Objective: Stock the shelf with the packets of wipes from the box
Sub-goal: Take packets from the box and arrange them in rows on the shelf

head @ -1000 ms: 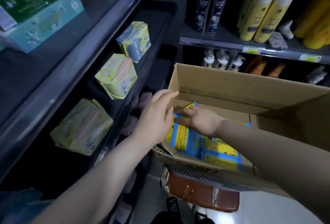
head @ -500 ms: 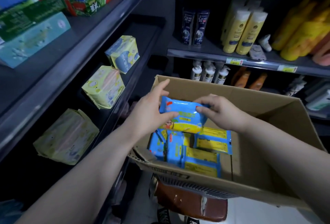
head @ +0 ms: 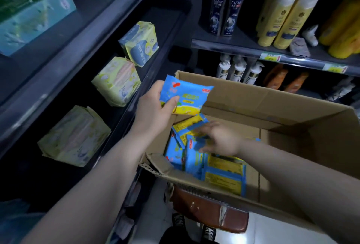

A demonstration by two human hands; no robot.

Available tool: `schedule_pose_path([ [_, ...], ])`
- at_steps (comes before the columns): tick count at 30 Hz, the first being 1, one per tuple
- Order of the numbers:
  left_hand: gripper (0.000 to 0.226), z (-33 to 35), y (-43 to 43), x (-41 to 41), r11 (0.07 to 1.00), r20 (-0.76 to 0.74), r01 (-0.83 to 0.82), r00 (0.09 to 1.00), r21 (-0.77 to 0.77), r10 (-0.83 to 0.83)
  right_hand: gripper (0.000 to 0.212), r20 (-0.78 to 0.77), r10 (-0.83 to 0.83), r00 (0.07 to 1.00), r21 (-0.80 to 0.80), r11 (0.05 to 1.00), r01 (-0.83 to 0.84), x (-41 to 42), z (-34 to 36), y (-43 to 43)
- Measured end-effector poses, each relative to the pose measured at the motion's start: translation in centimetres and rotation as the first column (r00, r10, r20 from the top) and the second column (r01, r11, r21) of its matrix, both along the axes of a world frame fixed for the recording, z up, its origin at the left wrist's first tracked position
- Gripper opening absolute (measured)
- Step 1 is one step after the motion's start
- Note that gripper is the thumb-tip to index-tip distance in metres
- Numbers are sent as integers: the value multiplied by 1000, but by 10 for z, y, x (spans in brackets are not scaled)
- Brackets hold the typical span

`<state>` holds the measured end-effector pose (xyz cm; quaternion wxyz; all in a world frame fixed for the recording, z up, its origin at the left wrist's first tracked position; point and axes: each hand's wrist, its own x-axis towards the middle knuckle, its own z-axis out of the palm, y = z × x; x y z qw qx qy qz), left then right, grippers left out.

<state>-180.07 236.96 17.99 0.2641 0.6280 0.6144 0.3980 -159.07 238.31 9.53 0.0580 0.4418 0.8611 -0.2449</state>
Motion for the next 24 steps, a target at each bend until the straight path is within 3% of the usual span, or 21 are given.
schedule_pose_path([
  [3, 13, 1, -1, 2, 1000, 1, -23, 1000, -2, 23, 86, 110, 113, 987, 11, 993, -115, -18, -16, -1],
  [5, 13, 1, -1, 2, 1000, 5, -31, 999, 2, 31, 82, 146, 110, 983, 7, 994, -112, -23, -19, 0],
  [10, 13, 0, -2, 3, 1000, 17, -29, 999, 13, 29, 28, 9, 70, 997, -18, 997, -70, -17, -15, 3],
  [13, 13, -1, -2, 2, 999, 43, -23, 999, 29, 21, 12, -9, 53, 999, -18, 998, -53, -10, -13, 2],
  [19, 16, -4, -2, 2, 999, 29, -7, 1000, 35, 6, 75, 243, 116, 963, -34, 993, -111, -11, -11, -11],
  [21, 16, -3, -2, 1, 999, 20, -4, 1000, 45, 3, 82, 288, 161, 944, -22, 987, -161, -16, -9, -14],
  [24, 17, -2, -2, 1, 999, 16, -1, 1000, 46, 0, 75, 363, 274, 891, 62, 946, -317, -24, -4, -16],
])
